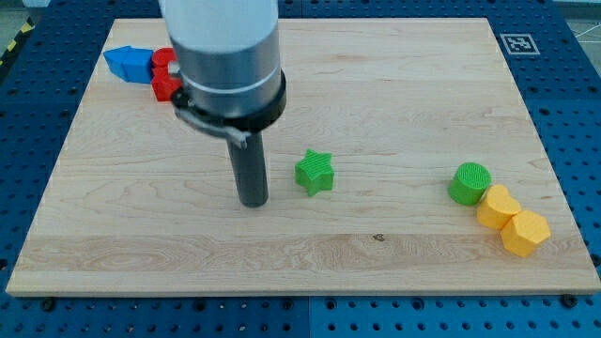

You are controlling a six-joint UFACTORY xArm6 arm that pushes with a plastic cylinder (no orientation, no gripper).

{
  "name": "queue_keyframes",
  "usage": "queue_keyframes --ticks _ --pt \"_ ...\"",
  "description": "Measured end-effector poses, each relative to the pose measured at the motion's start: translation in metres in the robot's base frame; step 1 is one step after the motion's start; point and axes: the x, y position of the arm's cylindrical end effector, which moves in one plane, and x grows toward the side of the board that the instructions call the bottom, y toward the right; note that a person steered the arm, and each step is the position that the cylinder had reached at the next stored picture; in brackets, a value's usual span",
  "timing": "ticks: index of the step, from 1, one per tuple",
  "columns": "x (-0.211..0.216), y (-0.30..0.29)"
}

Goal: Push green star towards right

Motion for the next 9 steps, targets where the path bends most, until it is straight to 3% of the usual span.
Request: queue_keyframes --ticks 3,7,9 --pt "-0.006 0.017" --pt "-0.006 0.096" --pt "-0.005 0.049"
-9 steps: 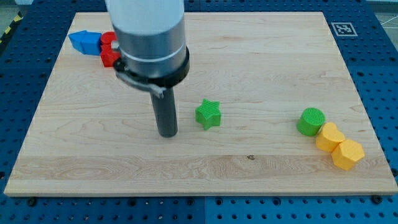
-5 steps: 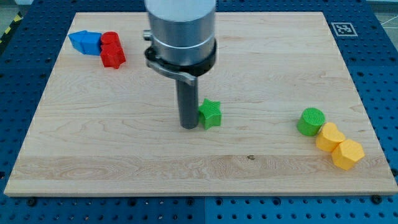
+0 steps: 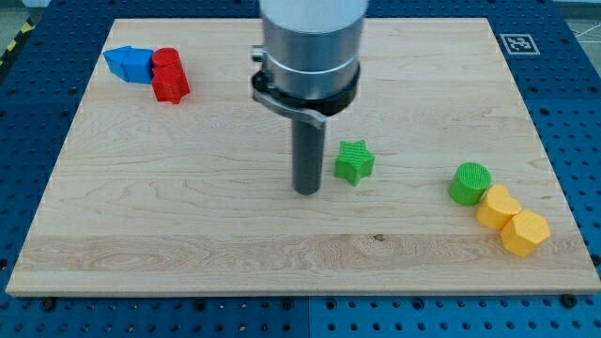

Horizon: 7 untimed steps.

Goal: Push green star towards right

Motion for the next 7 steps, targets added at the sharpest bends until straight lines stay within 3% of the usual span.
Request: queue_keyframes --ticks 2,4,7 --pt "-0.03 0.017" --pt "-0.029 0.024" --pt "-0.028 0.085"
